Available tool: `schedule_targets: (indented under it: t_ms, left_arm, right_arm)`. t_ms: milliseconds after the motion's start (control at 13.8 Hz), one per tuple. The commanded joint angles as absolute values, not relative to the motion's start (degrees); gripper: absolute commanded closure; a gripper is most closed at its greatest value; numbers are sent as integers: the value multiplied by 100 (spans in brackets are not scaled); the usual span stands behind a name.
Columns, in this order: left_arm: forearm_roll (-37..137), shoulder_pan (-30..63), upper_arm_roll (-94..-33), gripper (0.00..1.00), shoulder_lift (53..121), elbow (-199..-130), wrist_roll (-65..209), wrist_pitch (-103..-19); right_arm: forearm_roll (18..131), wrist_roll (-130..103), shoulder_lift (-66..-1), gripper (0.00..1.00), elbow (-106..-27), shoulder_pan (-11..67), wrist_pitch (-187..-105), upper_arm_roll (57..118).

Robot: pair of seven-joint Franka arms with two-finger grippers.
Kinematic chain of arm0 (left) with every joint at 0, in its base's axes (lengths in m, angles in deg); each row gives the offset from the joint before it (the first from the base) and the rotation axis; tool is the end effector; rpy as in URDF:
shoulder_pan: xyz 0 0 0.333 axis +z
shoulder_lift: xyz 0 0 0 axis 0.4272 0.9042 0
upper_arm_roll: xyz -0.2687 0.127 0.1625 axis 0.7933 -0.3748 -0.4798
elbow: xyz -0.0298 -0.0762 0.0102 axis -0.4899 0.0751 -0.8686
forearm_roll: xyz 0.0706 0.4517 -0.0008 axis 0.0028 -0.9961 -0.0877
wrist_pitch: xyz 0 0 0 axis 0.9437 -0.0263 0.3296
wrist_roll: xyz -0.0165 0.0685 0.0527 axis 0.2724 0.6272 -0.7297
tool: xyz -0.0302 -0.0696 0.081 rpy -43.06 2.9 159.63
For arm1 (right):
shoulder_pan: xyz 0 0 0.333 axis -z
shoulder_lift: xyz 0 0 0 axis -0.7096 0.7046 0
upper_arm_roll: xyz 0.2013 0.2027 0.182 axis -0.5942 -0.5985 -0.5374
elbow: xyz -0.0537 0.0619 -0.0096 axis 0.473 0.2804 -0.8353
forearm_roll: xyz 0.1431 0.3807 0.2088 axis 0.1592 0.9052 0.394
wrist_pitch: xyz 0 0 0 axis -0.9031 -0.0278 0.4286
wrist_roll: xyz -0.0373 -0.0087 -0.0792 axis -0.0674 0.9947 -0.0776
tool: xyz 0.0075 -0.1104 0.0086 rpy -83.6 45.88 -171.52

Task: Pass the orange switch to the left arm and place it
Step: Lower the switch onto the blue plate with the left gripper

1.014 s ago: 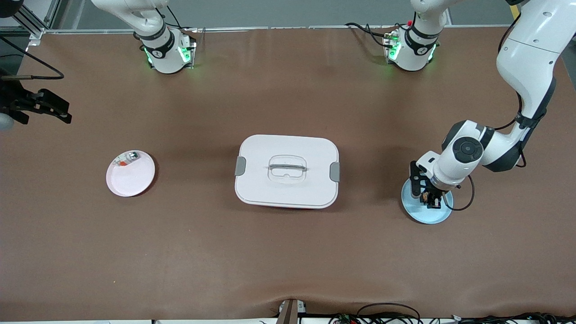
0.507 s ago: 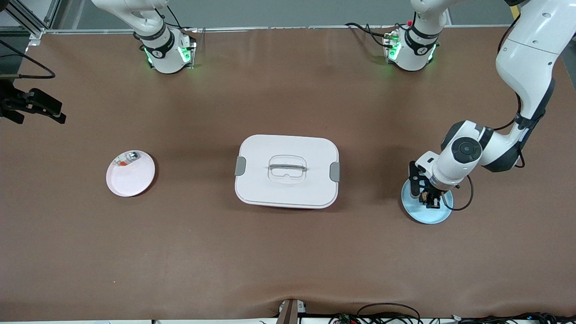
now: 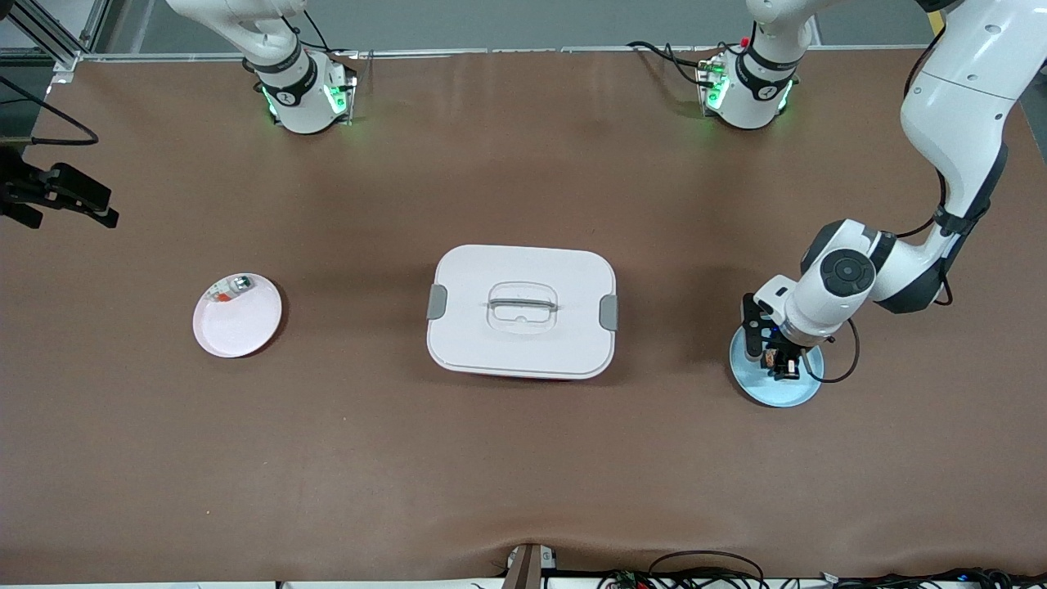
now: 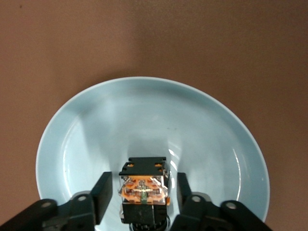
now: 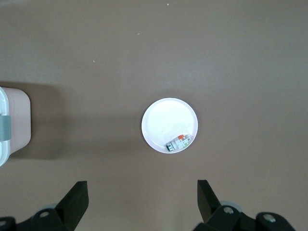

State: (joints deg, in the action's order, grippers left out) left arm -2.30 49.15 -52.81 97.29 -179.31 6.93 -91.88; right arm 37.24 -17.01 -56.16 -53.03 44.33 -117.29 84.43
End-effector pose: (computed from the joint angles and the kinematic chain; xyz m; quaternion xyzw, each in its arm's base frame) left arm 0.6554 -0.0708 0.1463 -0.6744 0.7332 -0.0174 0.0852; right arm 0.6220 -0.0165 0.6698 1.0000 -0.0003 0.0012 0.0031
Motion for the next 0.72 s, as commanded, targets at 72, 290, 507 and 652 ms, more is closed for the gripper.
schedule_targets:
  t_ms: [72, 290, 507, 652]
  left_arm:
    - [-285, 4937, -5243, 0, 9728, -17834, 856, -9250]
    - [-137, 4990, -5138, 0, 9447, -17843, 1067, -9180]
    - [591, 4999, -5129, 0, 9227, -17712, 1076, -9023]
    - [1014, 4972, -5111, 0, 9130, -17431, 1128, -8611]
  right_arm:
    - [3825, -1725, -5521, 0, -5115, 4521, -11630, 8400]
    - [3825, -1716, -5521, 0, -5123, 4529, -11621, 8400]
    - [3825, -1716, -5521, 0, -5132, 4529, -11621, 8400]
    - [3825, -1733, -5521, 0, -5132, 4529, -11621, 8400]
